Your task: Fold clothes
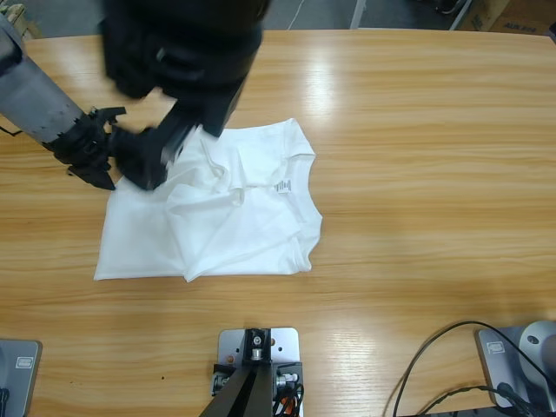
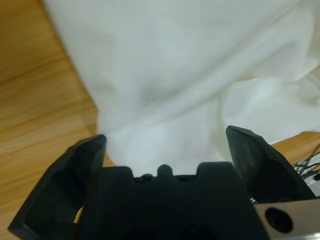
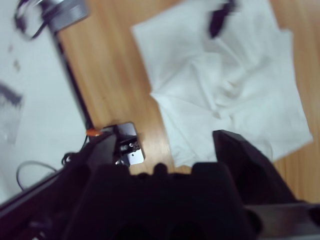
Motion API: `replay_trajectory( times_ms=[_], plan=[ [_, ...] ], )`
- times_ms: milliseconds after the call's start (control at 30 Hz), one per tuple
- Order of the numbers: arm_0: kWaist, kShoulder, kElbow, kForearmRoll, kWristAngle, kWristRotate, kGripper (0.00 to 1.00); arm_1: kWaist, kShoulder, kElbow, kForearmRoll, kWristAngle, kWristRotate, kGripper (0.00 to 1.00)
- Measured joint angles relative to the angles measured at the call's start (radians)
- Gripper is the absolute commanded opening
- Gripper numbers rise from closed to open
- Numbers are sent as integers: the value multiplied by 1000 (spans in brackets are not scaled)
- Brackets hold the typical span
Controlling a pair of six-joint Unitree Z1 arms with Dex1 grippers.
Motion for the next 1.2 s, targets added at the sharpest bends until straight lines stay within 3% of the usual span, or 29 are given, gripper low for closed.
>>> replay_trajectory(
  times_ms=[167, 433, 567, 767, 900, 1200],
  plan=[
    [83, -90, 52, -32, -62, 1, 941, 1, 56, 0, 0, 137, -52, 120],
    [88, -124, 79, -40, -88, 8, 941, 1, 271, 0, 0, 176, -52, 126],
    [53, -103, 79, -40, -89, 8, 937, 1, 329, 0, 0, 178, -52, 126],
    [-74, 23, 59, -1, -59, 8, 936, 1, 345, 0, 0, 174, -51, 126],
    [-86, 55, 50, 4, -55, 8, 936, 0, 344, 0, 0, 106, -36, 126],
    [-90, 57, 34, 50, 36, -1, 936, -18, 336, 0, 0, 59, -24, 131]
  ],
)
